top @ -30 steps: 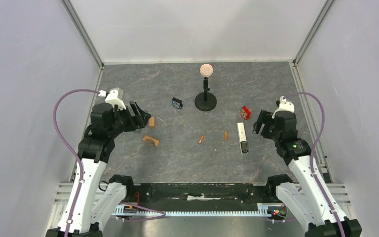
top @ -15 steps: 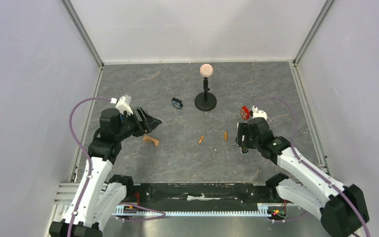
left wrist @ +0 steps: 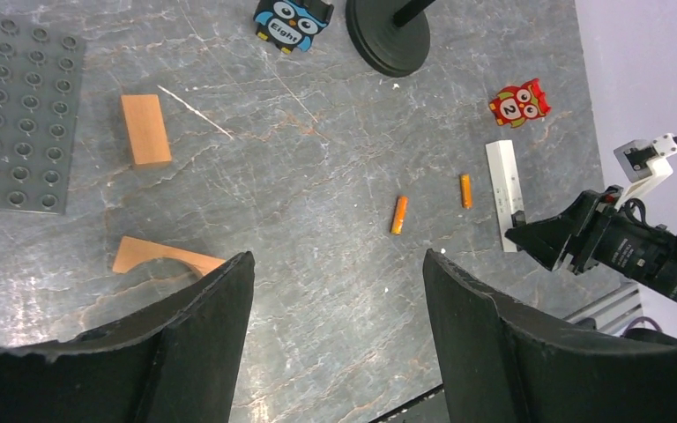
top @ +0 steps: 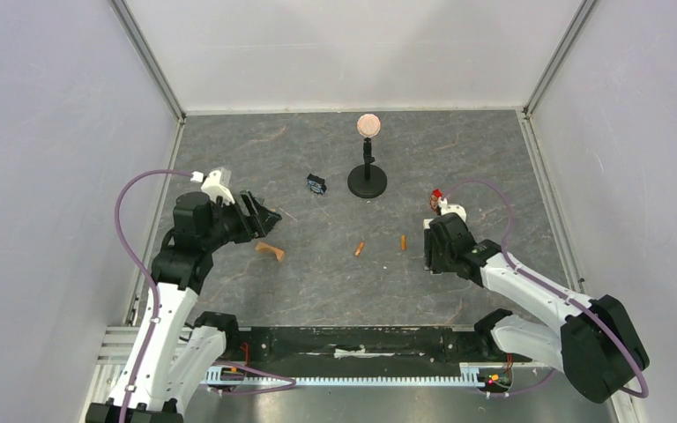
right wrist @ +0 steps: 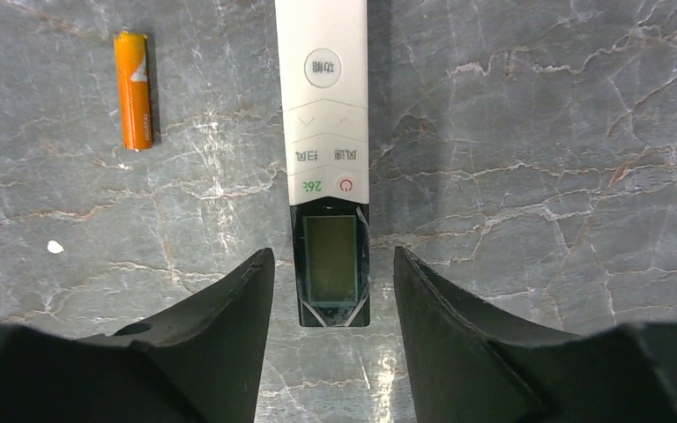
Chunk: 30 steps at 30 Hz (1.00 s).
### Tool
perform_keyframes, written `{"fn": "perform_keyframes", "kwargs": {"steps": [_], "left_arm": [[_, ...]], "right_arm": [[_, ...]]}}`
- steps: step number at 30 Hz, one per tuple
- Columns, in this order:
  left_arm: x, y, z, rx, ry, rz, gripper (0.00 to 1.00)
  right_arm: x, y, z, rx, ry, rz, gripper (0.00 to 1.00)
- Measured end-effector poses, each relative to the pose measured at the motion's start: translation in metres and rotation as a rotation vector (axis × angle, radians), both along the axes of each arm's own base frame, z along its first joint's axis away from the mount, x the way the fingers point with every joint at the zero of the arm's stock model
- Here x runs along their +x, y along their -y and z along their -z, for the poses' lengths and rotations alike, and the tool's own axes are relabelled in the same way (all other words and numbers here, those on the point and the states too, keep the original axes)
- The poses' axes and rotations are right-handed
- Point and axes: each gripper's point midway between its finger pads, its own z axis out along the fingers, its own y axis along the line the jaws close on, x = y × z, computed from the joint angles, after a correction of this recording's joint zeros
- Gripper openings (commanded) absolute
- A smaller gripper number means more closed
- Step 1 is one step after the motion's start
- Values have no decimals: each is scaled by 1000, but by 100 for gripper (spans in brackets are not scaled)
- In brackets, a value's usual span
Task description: Load the batteries into the remote control
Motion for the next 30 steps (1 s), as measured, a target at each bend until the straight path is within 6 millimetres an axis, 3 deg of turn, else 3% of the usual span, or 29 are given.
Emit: {"fn": "perform_keyframes", "kwargs": {"steps": [3,12,15,22,26,30], "left_arm": [[0,-3,-3,34,13,5,76],[4,-7,-10,82,46,15,76],[3,-3,-10,77,44,44,76],[-12,25,-16,-3,53,232,75],[-15,44,-27,-71,118,333,75],[-24,70,-20,-124,133,418,75]], "right_arm": [[-2,0,2,-8,-9,-18,51],[-3,1,5,-33,-21,-56,23],[-3,1,5,-37,-20,-70,19],[-10,-6,-1,-22,-49,-162,17],[-13,-26,-17,67,-31,-259,17],[-20,-47,-30,171,-26,-351,17]]}}
